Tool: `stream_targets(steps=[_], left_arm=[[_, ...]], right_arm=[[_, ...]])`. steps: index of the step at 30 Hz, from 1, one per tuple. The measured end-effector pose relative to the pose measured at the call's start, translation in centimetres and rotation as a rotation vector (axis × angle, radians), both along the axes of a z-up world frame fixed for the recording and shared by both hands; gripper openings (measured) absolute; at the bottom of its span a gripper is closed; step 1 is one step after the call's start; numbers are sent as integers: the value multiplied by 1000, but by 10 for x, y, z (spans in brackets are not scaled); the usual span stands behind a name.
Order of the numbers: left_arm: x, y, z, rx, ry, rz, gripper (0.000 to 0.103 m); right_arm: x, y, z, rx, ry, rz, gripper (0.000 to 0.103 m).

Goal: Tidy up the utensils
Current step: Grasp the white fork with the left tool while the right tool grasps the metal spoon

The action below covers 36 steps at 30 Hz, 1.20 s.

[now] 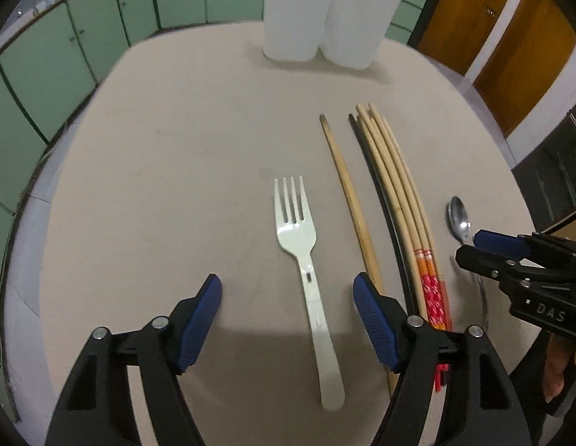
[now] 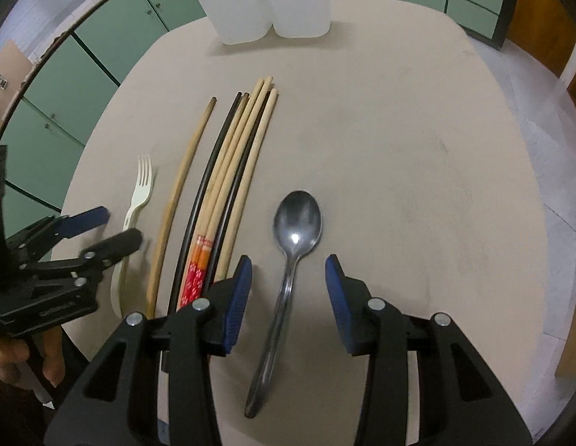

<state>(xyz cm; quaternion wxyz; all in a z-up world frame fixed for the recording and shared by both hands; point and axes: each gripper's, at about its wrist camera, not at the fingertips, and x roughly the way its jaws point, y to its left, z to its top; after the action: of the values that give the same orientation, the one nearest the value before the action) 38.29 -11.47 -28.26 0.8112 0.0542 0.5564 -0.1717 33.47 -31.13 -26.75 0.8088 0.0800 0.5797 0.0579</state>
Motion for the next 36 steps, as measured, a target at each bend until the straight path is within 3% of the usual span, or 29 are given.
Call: stream_targets(steps=[7,10,12,17,24,28,29,31,36], left_arm=[[6,-14,1,74,-38,-30,71],[3,-19,5,74,-53,-55,58],[2,-15,6,68,-55,-74,43],[9,-16,10,50,-49,-106,24],[21,-16,7,22,-21,-128,24],[23,-22,7,40,-15,-168,30],[24,-23,7,50,-13,-175,30],[27,-30,7,55,-13,-178,23],[27,-22,19,8,-43,-150,23]], right_arm=[[10,-5,3,-10,9,20,37],[18,-8,4,-16,12,29,33],[27,-3,1,-16,17,36,31],[39,0,1,-25,29,64,27],[56,7,-1,-35,54,95,33],[62,8,1,-38,58,100,33],[63,8,1,-46,59,102,28],[65,8,3,-53,57,106,27],[63,4,14,-50,21,106,27]])
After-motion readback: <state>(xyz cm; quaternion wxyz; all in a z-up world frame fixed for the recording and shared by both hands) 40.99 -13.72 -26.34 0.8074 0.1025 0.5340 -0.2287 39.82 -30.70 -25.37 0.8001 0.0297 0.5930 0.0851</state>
